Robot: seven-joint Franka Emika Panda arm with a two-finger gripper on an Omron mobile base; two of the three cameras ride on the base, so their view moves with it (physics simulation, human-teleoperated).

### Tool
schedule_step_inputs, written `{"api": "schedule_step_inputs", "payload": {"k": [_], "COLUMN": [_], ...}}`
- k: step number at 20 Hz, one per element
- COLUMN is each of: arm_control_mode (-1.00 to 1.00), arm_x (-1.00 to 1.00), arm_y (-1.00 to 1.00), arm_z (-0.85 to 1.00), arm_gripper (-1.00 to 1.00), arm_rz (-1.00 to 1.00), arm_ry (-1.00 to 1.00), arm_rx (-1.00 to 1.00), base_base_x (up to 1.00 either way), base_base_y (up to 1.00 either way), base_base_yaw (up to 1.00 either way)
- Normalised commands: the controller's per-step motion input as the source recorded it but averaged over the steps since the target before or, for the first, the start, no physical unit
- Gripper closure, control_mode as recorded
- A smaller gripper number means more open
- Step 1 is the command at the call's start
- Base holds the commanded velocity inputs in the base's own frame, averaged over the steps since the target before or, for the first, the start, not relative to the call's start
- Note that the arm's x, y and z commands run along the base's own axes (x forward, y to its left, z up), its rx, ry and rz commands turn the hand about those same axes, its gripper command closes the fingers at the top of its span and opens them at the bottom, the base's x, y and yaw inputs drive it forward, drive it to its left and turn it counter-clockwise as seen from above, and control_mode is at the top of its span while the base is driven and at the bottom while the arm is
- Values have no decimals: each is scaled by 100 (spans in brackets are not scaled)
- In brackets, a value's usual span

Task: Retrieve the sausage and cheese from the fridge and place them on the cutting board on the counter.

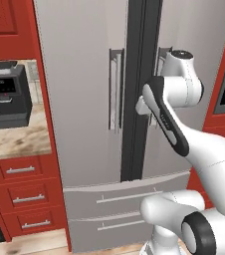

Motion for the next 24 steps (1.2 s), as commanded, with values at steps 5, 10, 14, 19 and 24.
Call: {"api": "schedule_step_inputs", "payload": {"k": [5, 10, 14, 19, 24], "arm_control_mode": [100, 100, 100, 100, -100], "arm_x": [0, 0, 0, 0, 0], "arm_y": [0, 0, 0, 0, 0], "arm_z": [0, 0, 0, 0, 0], "arm_gripper": [-100, -100, -100, -100, -100], "arm_rz": [0, 0, 0, 0, 0], "arm_ry": [0, 0, 0, 0, 0], "arm_rx": [0, 0, 0, 0, 0], "base_base_x": [-24, 0, 0, 0, 0], "base_base_y": [0, 0, 0, 0, 0], "base_base_yaw": [0, -1, 0, 0, 0]}}
